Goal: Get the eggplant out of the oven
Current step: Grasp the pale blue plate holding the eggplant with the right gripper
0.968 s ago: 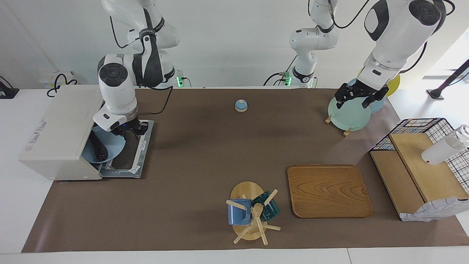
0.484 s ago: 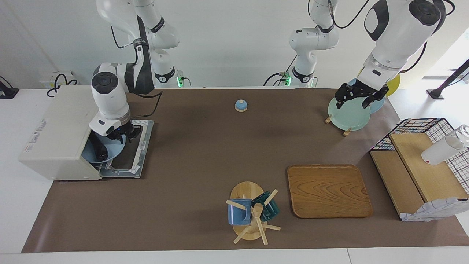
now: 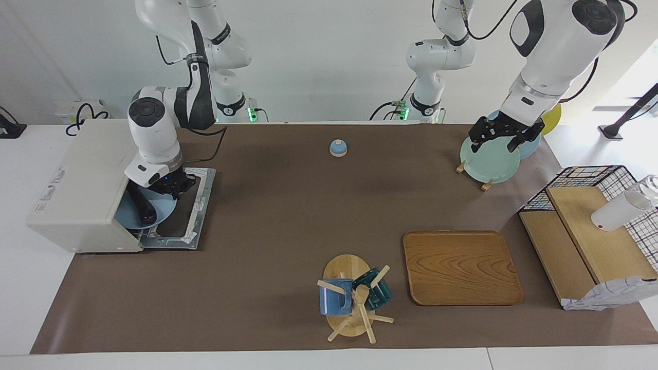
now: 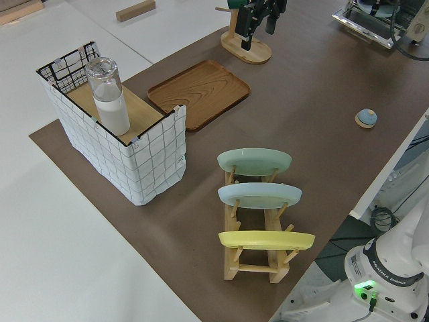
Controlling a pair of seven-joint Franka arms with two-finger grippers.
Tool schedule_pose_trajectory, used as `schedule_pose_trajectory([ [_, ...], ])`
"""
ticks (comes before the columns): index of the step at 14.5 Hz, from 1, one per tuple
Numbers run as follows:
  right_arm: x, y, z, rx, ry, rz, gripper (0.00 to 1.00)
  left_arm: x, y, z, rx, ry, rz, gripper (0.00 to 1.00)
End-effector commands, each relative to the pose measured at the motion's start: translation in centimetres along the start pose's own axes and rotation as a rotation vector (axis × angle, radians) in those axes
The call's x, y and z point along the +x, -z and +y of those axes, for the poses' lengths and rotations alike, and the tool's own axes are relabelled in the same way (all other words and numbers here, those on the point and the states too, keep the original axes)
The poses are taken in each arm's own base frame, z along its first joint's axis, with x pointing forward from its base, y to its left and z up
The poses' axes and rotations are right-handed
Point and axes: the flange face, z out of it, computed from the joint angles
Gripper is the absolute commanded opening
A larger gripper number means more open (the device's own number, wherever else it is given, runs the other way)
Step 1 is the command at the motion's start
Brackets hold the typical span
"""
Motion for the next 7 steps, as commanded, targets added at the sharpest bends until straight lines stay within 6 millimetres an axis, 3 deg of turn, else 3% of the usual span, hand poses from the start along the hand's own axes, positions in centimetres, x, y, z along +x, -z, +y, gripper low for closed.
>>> schedule_pose_trajectory([
  [1, 0.0, 0.7, -1.4, -0.015, 0.06, -0.002, 0.0, 0.0, 0.2, -0.1, 0.005, 0.0, 0.013, 1.0],
  [3, 1.9, 3.1, -5.4, -0.028, 0.108, 0.0, 0.0, 0.1, 0.3, -0.5, 0.005, 0.003, 0.013, 1.0],
  [7, 5.1, 8.7, -18.5, -0.054, 0.062, 0.022, 0.0, 0.1, 0.3, -0.5, 0.005, 0.006, 0.014, 1.0],
])
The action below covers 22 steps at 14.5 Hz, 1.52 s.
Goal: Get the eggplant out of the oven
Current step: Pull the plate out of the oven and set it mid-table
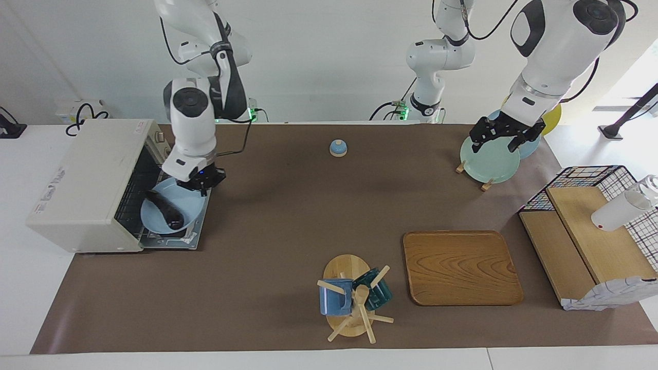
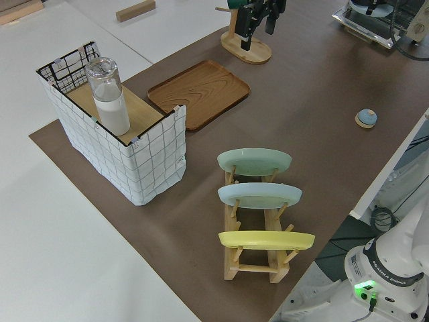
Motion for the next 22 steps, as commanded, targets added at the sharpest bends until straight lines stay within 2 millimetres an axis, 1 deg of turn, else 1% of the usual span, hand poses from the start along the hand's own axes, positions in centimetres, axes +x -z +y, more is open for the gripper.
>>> schedule_pose_trajectory([
  [1, 2.9, 3.5, -7.9, -0.013, -0.05, 0.019, 0.0, 0.0, 0.2, -0.4, 0.005, 0.002, 0.011, 1.0],
  [2, 3.6, 4.6, -11.1, -0.01, -0.063, 0.037, 0.0, 0.0, 0.1, -0.4, 0.005, 0.004, 0.007, 1.0],
  [3, 4.3, 6.6, -15.6, -0.01, -0.06, 0.062, 0.0, 0.0, 0.2, -0.4, 0.005, 0.004, 0.012, 1.0],
  [4, 5.7, 7.7, -19.7, -0.025, -0.084, 0.057, 0.0, 0.1, 0.3, -0.5, 0.005, 0.004, 0.012, 1.0],
  [5, 7.5, 8.3, -23.2, -0.053, -0.116, 0.036, 0.0, 0.1, 0.3, -0.8, 0.005, 0.008, 0.012, 1.0],
  [6, 9.1, 8.5, -26.7, -0.076, -0.132, 0.024, 0.0, 0.1, 0.3, -0.9, 0.005, 0.01, 0.012, 1.0],
  [7, 9.7, 8.0, -30.0, -0.086, -0.136, 0.021, 0.0, 0.1, 0.3, -1.0, 0.006, 0.011, 0.014, 1.0],
  [8, 9.9, 7.4, -31.7, -0.084, -0.147, 0.035, 0.0, 0.1, 0.3, -1.1, 0.006, 0.015, 0.014, 1.0],
  [9, 10.2, 7.5, -33.0, -0.026, -0.177, 0.077, 0.0, 0.1, 0.3, -1.4, 0.005, 0.018, 0.017, 1.0],
  [10, 9.9, 6.0, -34.2, 0.047, -0.221, 0.065, 0.0, 0.3, 0.4, -1.7, 0.006, 0.024, 0.026, 1.0],
  [11, 9.4, 4.6, -35.0, 0.086, -0.245, 0.053, 0.0, 0.5, 0.5, -2.5, 0.005, 0.037, 0.037, 1.0],
  [12, 9.0, 4.2, -36.0, 0.096, -0.241, 0.06, 0.0, 0.6, 0.5, -2.6, 0.003, 0.039, 0.046, 1.0],
  [13, 8.2, 3.6, -37.4, 0.091, -0.227, 0.056, 0.0, 0.6, 0.6, -2.7, 0.003, 0.041, 0.053, 1.0],
  [16, 7.7, 1.6, -38.0, 0.131, -0.228, 0.079, 0.0, 0.6, 0.5, -2.9, 0.003, 0.05, 0.051, 1.0],
  [17, 7.5, 1.3, -38.2, 0.166, -0.242, 0.082, 0.0, 0.6, 0.3, -2.8, 0.003, 0.048, 0.047, 1.0],
  [19, 7.8, 1.3, -38.1, 0.217, -0.284, 0.078, 0.0, 0.7, 0.2, -2.8, 0.003, 0.05, 0.051, 1.0],
  [20, 8.0, 1.6, -37.9, 0.216, -0.288, 0.077, 0.12, 0.7, 0.3, -2.8, 0.003, 0.05, 0.056, 1.0],
  [21, 7.9, 1.7, -37.8, 0.2, -0.28, 0.078, 0.35, 0.7, 0.3, -2.7, 0.003, 0.05, 0.056, 1.0],
  [22, 7.9, 2.5, -37.5, 0.184, -0.275, 0.076, 0.37, 0.7, 0.4, -2.6, 0.003, 0.048, 0.057, 1.0],
])
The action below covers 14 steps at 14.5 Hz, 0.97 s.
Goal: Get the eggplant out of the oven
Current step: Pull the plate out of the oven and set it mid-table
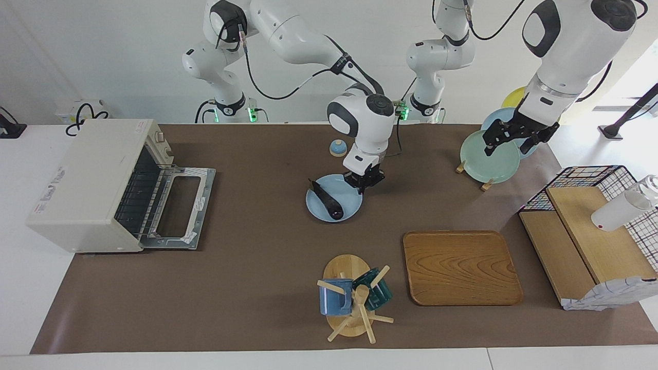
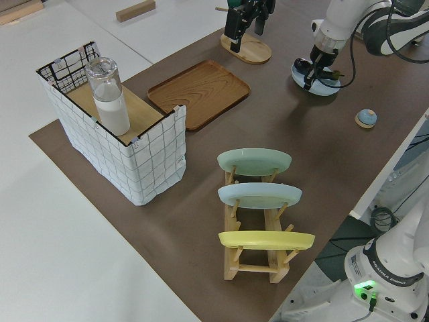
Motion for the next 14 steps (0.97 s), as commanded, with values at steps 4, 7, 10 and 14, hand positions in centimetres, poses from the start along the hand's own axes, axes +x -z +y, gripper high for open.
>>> schedule_pose_trajectory([
  [4, 1.6, 7.6, 5.8, -0.106, 0.029, -0.023, 0.39, -0.1, -0.6, 0.4, 0.009, -0.003, 0.01, 1.0],
  [7, 4.7, 9.0, 15.8, -0.163, 0.047, -0.134, 0.16, -1.0, -2.1, 3.5, 0.007, 0.098, 0.025, 1.0],
  [10, 5.6, 6.2, 25.4, -0.182, 0.037, -0.22, 0.01, -1.8, -4.9, 9.1, -0.004, 0.148, 0.051, 1.0],
  [14, 3.0, 0.6, 33.0, -0.251, 0.031, -0.199, 0.0, -3.5, -9.4, 17.4, -0.01, 0.106, 0.023, 1.0],
])
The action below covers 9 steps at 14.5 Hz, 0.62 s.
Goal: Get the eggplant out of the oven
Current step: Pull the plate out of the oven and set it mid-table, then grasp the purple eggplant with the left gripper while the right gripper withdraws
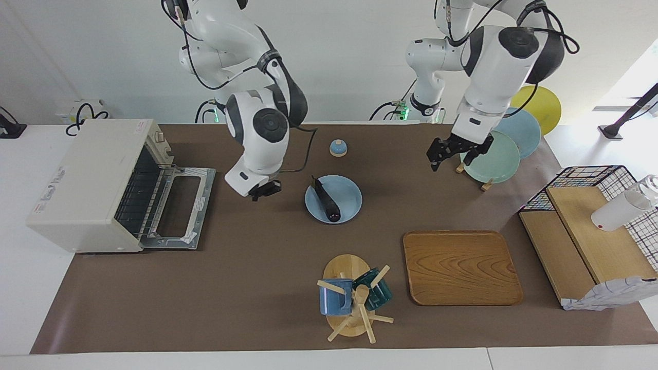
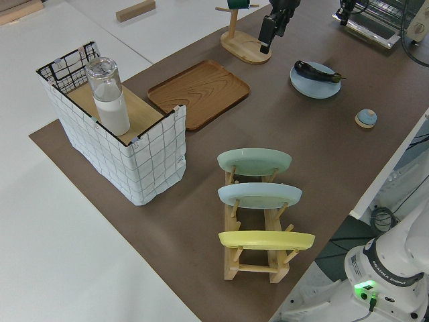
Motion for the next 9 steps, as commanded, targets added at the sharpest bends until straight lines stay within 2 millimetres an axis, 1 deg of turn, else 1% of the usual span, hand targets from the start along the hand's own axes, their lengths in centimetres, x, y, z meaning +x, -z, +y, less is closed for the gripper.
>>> schedule_pose_trajectory([
  [1, -3.3, -4.5, 1.7, -0.021, 0.035, 0.032, 0.0, -2.0, -3.5, 4.5, -0.013, 0.011, 0.012, 1.0],
  [2, -3.3, -6.5, 3.3, -0.043, 0.058, 0.045, 0.0, -2.6, -5.3, 7.0, -0.025, 0.043, 0.014, 1.0],
  [3, -3.3, -7.7, 4.6, -0.041, 0.058, 0.052, 0.0, -3.3, -6.5, 9.2, -0.035, 0.05, 0.018, 1.0],
  [4, -3.3, -8.7, 5.7, -0.036, 0.062, 0.051, 0.0, -3.8, -8.6, 11.4, -0.044, 0.064, 0.019, 1.0],
  [5, -3.3, -9.2, 6.4, -0.038, 0.071, 0.045, 0.0, -4.0, -10.3, 13.3, -0.069, 0.1, 0.037, 1.0],
  [6, -3.3, -9.7, 7.3, -0.038, 0.062, 0.039, 0.0, -4.2, -11.9, 14.5, -0.09, 0.127, 0.051, 1.0],
  [7, -3.2, -10.0, 7.8, -0.031, 0.054, 0.047, 0.0, -4.3, -12.8, 15.3, -0.103, 0.137, 0.057, 1.0],
  [9, -3.3, -10.7, 8.3, -0.025, 0.055, 0.051, 0.0, -5.2, -15.7, 18.0, -0.13, 0.154, 0.064, 1.0],
])
